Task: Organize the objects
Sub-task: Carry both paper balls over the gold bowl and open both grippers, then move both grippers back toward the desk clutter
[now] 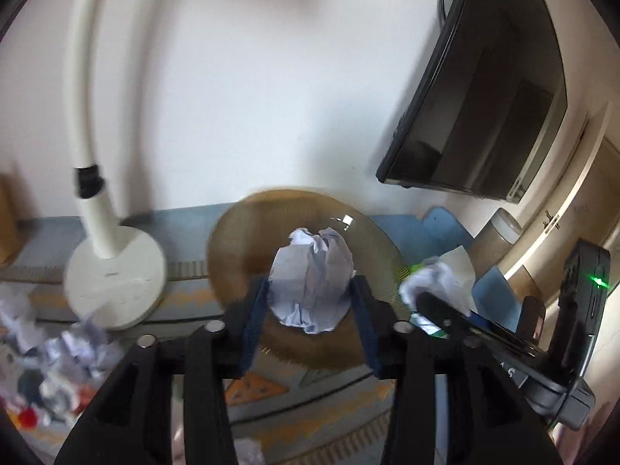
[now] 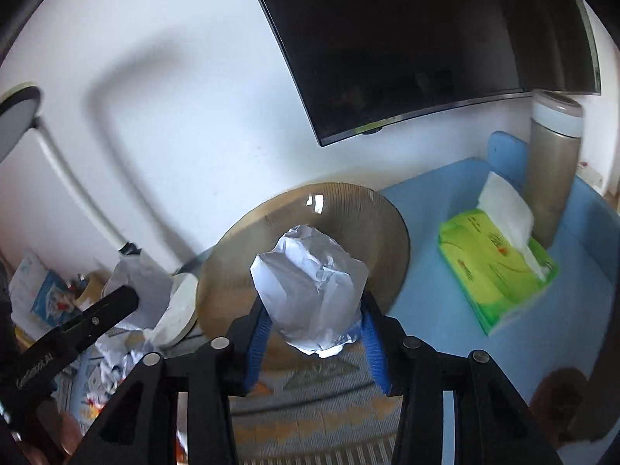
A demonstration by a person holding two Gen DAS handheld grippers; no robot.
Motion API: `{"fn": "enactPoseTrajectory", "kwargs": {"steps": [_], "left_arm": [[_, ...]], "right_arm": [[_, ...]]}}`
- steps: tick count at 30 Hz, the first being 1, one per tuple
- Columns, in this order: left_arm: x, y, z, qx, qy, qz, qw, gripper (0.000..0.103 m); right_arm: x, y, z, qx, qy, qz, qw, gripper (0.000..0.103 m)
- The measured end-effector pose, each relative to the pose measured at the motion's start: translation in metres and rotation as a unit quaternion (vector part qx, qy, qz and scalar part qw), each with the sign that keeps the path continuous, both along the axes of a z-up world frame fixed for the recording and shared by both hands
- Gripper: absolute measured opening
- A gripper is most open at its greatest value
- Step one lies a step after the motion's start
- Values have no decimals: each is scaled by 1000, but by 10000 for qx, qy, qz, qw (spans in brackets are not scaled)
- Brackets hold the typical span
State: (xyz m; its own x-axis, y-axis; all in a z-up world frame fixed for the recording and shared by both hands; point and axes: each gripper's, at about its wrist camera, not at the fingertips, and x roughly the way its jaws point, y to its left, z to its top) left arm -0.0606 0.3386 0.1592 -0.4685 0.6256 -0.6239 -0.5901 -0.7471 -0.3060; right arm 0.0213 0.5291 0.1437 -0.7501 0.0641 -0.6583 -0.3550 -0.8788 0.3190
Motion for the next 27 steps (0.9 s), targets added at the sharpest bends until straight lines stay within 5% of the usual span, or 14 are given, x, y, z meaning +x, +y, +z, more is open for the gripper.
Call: {"fn": "enactPoseTrajectory", "kwargs": {"steps": [1,2,6,13,19,21,22,27], "left_arm": [[-5,4,-4,-102,-51,85,9999,69],[-11,7,-9,-137,-137,186,9996,75],[-13,-13,-11,185,-287,171,9993,76],[32,-104,32,711,201,401,9965,76],[82,-207,81,400,868,1022,9902,77],[95,-234,88,113,1078,1359,9848,93],[101,-246,86,-2,1182,1530,9811,102],[120,-301,7,-412,1047,2225,9684,102]], "right_arm": [[-5,3,-2,-7,-64,-60,10000,60],[-8,7,-3,-26,-32,-66,10000,63],[7,4,2,123,166,37,9998,63],[45,-40,15,383,392,740,9957,64],[69,-100,19,538,489,1387,9877,66],[67,-111,6,486,377,1451,9875,66],[65,-117,-10,447,236,1469,9879,66],[50,-118,-86,1078,-505,581,9912,66]]}}
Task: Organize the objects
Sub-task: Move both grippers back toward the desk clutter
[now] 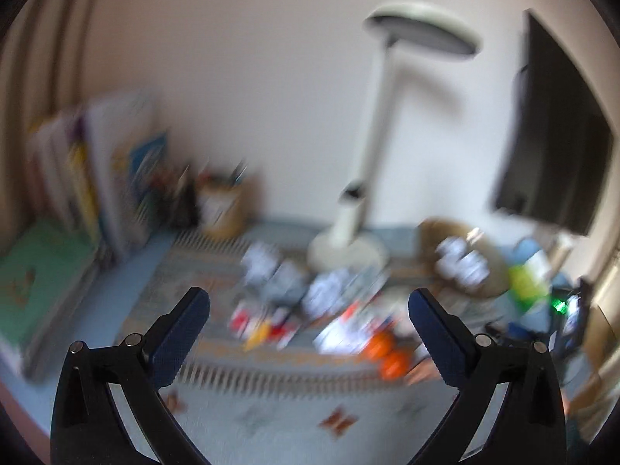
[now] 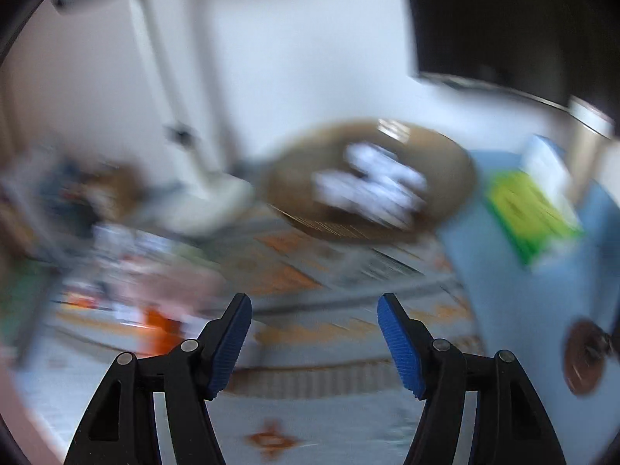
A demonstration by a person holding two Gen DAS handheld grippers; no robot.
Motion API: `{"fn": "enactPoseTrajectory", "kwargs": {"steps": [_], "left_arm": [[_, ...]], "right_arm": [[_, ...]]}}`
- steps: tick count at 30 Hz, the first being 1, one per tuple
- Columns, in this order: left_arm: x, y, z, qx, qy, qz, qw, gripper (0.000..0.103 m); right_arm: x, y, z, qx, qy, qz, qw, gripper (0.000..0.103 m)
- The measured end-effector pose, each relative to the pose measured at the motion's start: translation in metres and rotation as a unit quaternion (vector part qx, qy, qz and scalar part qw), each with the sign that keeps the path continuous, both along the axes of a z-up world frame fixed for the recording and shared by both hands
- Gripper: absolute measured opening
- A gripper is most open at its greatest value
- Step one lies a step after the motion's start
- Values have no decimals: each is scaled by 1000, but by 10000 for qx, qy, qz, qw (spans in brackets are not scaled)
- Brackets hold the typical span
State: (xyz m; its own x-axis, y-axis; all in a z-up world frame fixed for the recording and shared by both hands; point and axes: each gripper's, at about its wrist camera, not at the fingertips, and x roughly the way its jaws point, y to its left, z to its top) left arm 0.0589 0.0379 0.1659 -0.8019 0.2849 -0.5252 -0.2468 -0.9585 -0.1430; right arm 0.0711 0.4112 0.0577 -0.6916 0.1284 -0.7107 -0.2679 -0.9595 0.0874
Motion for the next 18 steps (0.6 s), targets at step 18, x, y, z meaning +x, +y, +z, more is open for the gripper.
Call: {"fn": "enactPoseTrajectory", "kwargs": {"steps": [18], "left_arm": [[-38,-21,-128,188,-427,1031,9936,102]], "right_arm": [[13,-13,-23,621,304,-490,9964,87]]}}
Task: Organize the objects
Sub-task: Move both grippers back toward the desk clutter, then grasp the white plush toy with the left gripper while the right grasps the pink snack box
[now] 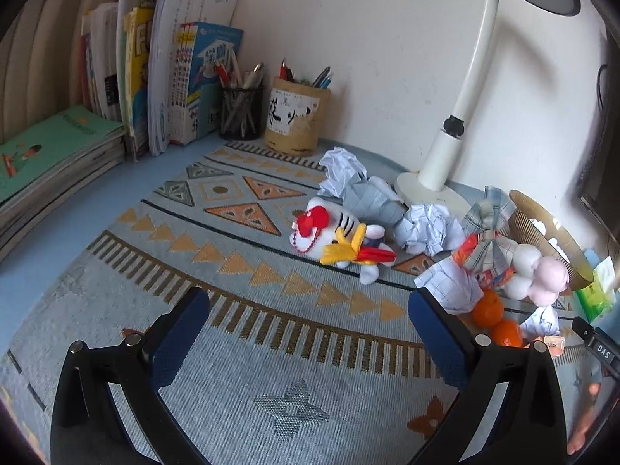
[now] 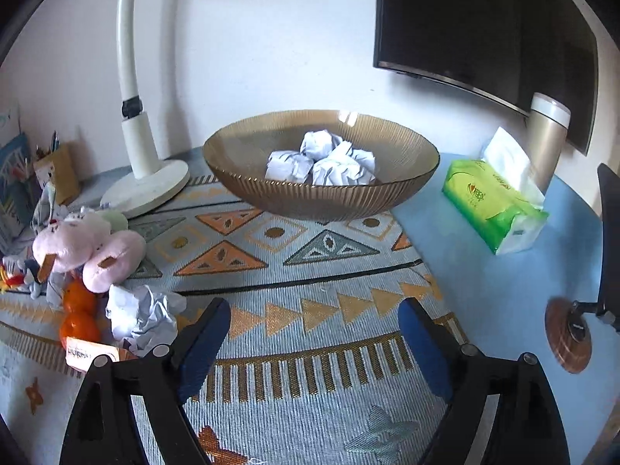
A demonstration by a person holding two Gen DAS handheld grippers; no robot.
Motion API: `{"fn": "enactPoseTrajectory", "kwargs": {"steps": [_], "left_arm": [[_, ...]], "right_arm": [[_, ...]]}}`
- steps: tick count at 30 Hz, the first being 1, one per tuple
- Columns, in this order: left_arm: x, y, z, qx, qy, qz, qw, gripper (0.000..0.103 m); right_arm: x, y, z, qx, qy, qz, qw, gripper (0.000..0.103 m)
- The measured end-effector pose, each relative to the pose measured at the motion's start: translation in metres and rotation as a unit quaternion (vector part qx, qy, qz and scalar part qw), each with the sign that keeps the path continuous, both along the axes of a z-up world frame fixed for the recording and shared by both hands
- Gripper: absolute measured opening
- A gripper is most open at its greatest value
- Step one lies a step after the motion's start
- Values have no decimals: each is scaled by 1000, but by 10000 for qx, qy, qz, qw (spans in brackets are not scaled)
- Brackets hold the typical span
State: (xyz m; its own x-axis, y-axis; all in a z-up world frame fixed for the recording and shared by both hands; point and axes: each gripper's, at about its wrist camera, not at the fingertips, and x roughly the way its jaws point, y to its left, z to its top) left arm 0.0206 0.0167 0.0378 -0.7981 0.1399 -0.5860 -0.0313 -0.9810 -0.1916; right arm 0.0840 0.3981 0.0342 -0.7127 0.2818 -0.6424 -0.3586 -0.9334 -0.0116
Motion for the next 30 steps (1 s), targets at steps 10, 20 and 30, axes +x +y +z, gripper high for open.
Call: {"fn": "enactPoseTrajectory", "kwargs": {"steps": [10,20,30], "left_arm": [[0,2,0,5,-57,-179,9998,102],[-91,2,34,-554,-426,-145,9975,102],[-59,35,6,-501,-722,-1202,9888,82]], "right_arm": [[0,10,-1,-294,-33,-58,9995,87],[-3,5,-2,-122,-117,-23,9999,88],[-1,14,-2,-398,-86,-24,9992,96]]}}
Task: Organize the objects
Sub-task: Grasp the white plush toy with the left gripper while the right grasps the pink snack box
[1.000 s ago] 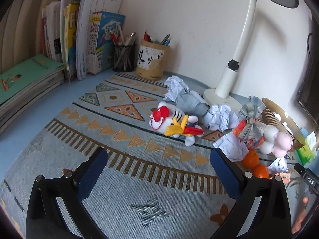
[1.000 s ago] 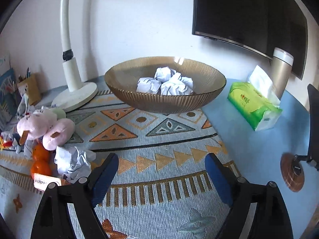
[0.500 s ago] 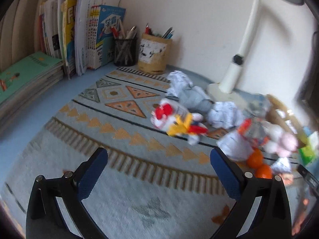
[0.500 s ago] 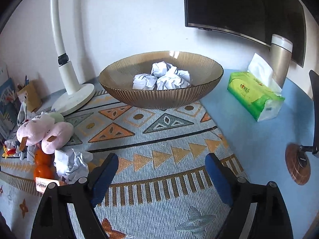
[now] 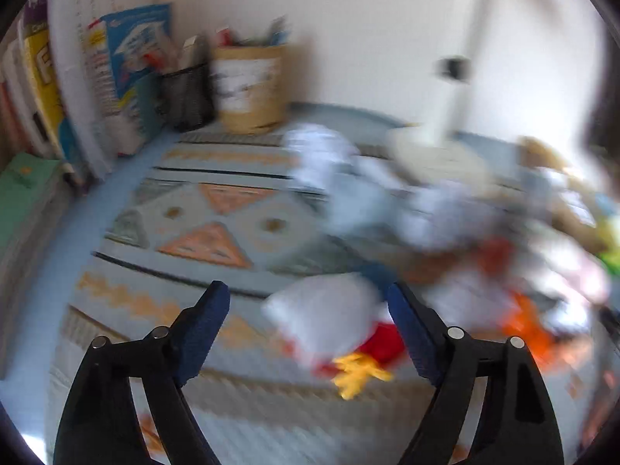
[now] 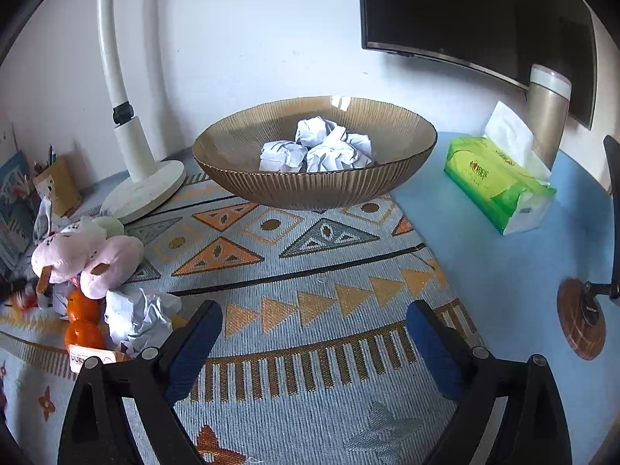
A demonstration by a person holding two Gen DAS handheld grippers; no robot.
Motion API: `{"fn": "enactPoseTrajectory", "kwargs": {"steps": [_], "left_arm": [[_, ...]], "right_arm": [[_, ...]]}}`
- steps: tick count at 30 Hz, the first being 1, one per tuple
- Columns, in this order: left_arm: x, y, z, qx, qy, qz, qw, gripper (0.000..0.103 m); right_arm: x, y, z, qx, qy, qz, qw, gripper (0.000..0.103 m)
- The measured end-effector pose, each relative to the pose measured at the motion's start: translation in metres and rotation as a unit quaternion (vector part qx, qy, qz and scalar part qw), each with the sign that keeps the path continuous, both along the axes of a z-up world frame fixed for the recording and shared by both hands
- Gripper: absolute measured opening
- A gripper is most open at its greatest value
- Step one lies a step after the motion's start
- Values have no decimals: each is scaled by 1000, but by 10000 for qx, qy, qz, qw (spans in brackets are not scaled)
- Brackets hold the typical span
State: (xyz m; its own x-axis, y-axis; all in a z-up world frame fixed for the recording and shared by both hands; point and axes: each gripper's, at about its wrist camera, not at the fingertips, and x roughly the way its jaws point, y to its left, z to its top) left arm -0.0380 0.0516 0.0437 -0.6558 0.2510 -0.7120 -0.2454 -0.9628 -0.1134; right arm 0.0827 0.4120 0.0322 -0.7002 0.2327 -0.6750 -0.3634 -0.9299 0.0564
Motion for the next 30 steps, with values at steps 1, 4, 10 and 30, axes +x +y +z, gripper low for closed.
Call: {"fn": "enactPoseTrajectory", "kwargs": {"steps": [1,4,10,30], "left_arm": [[10,2,4,155,98,-255,9995,82],[51,19,15,191,283,-960,9948,84],[37,2,21,-276,528,-502,9970,85],[35,-1,5,272,227,-535,9979,9]], "right_arm": [[0,1,0,-42,2,-22,10000,96],[1,5,0,-163,-8,-60,9998,96],[2,4,2,-240,46,26,9997,96],[14,-97,23,-774,137,2777,9574,97]]}}
